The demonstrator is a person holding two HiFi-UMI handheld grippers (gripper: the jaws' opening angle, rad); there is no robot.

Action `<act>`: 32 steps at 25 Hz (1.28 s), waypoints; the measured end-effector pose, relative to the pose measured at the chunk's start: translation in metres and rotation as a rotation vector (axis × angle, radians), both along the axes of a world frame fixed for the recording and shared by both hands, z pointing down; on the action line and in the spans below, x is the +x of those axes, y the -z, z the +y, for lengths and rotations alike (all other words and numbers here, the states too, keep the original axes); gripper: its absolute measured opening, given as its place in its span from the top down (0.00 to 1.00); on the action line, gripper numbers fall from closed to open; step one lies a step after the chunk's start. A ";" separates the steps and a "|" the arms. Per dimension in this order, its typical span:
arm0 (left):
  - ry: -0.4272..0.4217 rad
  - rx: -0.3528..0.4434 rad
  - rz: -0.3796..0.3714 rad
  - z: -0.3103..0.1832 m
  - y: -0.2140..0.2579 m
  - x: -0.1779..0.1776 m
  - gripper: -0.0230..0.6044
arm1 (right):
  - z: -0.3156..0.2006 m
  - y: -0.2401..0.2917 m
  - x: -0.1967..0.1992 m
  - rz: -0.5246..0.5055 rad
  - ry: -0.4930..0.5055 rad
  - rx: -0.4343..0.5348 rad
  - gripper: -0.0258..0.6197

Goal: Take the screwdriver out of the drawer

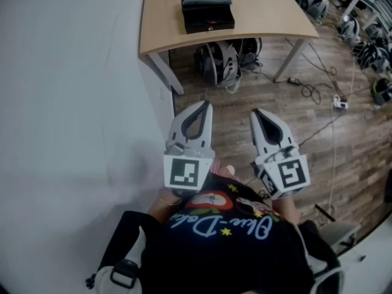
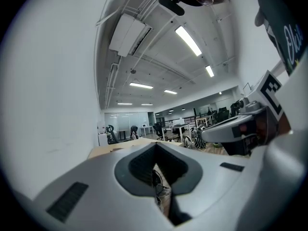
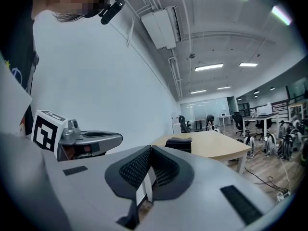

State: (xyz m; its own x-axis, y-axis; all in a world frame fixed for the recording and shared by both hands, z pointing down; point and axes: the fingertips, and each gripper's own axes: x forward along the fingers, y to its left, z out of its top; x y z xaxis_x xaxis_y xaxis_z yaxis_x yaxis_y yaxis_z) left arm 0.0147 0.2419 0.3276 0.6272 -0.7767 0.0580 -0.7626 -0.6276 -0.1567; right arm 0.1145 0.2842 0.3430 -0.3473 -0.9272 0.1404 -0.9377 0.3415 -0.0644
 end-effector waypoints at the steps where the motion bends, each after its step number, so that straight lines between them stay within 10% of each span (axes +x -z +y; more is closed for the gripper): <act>1: -0.001 0.001 -0.001 -0.001 -0.001 0.001 0.96 | 0.000 -0.001 0.001 0.001 0.002 -0.002 0.96; 32: 0.005 0.005 0.049 -0.168 -0.008 0.008 0.96 | -0.165 0.001 0.005 0.022 0.019 -0.003 0.96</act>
